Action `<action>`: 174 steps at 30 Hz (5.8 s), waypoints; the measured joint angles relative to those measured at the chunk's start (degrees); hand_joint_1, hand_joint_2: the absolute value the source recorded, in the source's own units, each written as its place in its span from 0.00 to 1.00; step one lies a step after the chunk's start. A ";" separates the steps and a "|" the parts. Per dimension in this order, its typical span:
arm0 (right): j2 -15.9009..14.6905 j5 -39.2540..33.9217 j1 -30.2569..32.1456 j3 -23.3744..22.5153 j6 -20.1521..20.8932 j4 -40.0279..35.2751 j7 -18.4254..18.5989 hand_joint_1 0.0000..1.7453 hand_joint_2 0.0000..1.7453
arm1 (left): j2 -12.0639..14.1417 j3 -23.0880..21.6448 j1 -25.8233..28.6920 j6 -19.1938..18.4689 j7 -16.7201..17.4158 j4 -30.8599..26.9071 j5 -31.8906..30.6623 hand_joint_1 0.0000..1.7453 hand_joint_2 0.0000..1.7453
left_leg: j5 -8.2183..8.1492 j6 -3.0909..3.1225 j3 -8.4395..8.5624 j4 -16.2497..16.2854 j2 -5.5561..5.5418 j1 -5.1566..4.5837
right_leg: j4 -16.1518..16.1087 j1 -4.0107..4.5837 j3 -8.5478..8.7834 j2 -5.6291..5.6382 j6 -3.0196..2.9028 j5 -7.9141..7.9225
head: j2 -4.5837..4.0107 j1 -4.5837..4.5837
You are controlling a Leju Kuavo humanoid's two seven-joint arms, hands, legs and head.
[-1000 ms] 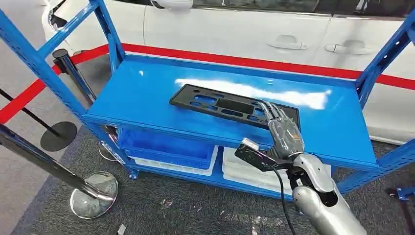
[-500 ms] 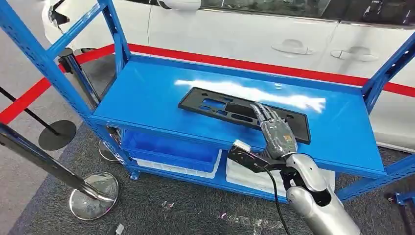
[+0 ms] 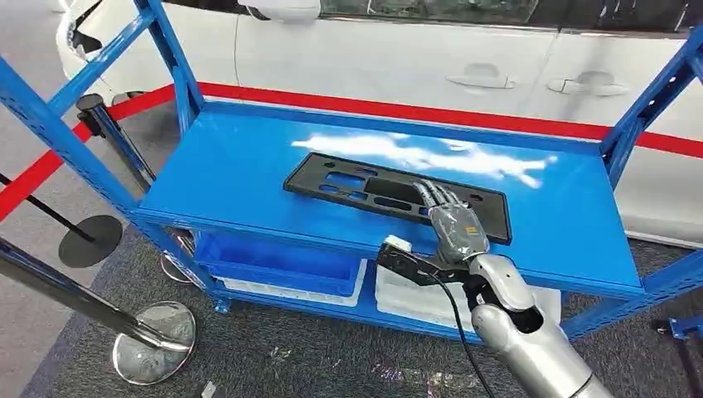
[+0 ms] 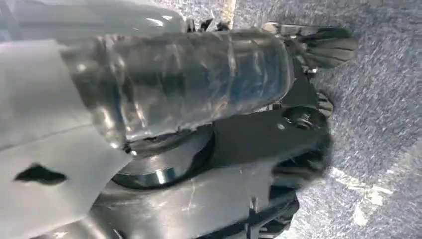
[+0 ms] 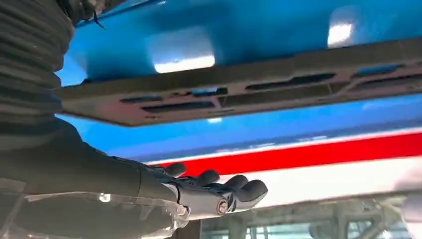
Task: Take the parts from the cabinet and place them on the table.
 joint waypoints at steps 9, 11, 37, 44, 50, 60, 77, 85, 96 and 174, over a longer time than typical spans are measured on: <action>1.42 -0.04 -1.28 0.39 -0.33 3.14 -0.39 0.00 1.00 | -0.13 0.04 -0.14 0.33 -0.15 0.00 0.11 0.00 0.00 | -1.64 3.11 2.72 -3.16 -0.17 -0.16 | 10.40 0.39 -4.82 -0.26 2.19 -5.58 | 0.00 0.02; 1.44 -0.04 -1.03 0.46 -0.33 3.86 -0.37 0.00 1.00 | -0.13 0.04 -0.12 0.33 -0.15 0.00 0.11 0.00 0.00 | -2.01 3.35 2.95 -3.09 -0.22 -0.37 | 17.36 0.39 -9.30 -0.27 2.27 -7.04 | 0.00 0.00; 2.27 2.34 -1.81 1.20 0.22 5.42 1.62 0.00 1.00 | -0.74 1.07 0.05 2.08 -0.50 0.00 1.31 0.00 0.00 | -1.19 2.05 1.99 -3.02 -0.26 -0.27 | -0.65 0.86 1.31 0.28 1.34 -1.62 | 0.02 -0.52; 2.25 6.01 -2.20 1.68 1.77 7.17 2.32 0.00 1.00 | -0.79 1.42 0.06 1.92 -0.50 0.00 1.07 0.00 0.00 | -2.96 3.05 3.89 -2.96 -0.32 -0.36 | 14.08 0.79 -8.74 -0.04 1.68 -3.43 | 0.00 -0.09; 2.27 6.54 -3.91 3.50 7.19 9.51 3.28 1.00 1.00 | -0.87 1.46 -0.13 2.05 -0.46 0.00 1.44 0.00 0.00 | -4.66 1.46 4.87 -2.63 -0.33 -0.59 | 0.61 1.36 -3.04 -0.14 0.30 1.81 | 0.00 -0.35; 2.29 4.48 -5.59 7.06 9.27 10.66 4.50 1.00 1.00 | -0.85 1.46 0.20 2.10 -0.33 0.00 1.88 0.00 0.00 | -6.60 0.04 -5.26 12.25 -0.17 -0.43 | -0.20 1.09 0.35 0.10 -1.36 -0.27 | 0.00 -0.81; 5.10 -1.55 -9.25 11.65 5.96 9.94 -3.31 1.00 1.00 | 3.85 -0.53 0.07 -14.62 -1.42 -0.07 -12.96 0.00 1.00 | -0.62 1.62 1.28 -3.19 -0.10 -1.09 | -1.42 1.72 2.40 0.22 -0.66 -1.48 | 0.00 -0.55; 24.04 -9.88 -16.95 20.65 -3.80 19.23 -17.11 1.00 1.00 | 9.33 -6.08 -0.52 -21.42 -5.68 -0.07 -27.23 0.00 1.00 | -0.14 1.24 1.55 -3.40 -0.56 -0.70 | -1.42 1.93 2.41 -0.50 -0.60 -1.52 | 0.00 -0.61; 26.45 -10.84 -18.44 21.20 -6.84 15.03 -14.69 1.00 1.00 | 10.95 -7.91 0.28 -21.44 -6.84 -0.07 -28.85 0.00 1.00 | -0.16 1.74 1.56 -3.17 -0.45 -0.84 | -1.68 1.78 2.49 -0.11 -0.26 -1.07 | 0.00 -0.61; 15.74 -0.83 -15.02 11.82 -7.71 -8.61 -9.94 1.00 1.00 | 11.89 -5.01 -0.25 -21.49 -6.16 0.07 -28.81 0.00 1.00 | 4.25 -0.43 -1.95 -3.76 0.76 0.66 | -0.14 1.28 2.48 -0.25 0.07 -2.04 | 0.00 -0.94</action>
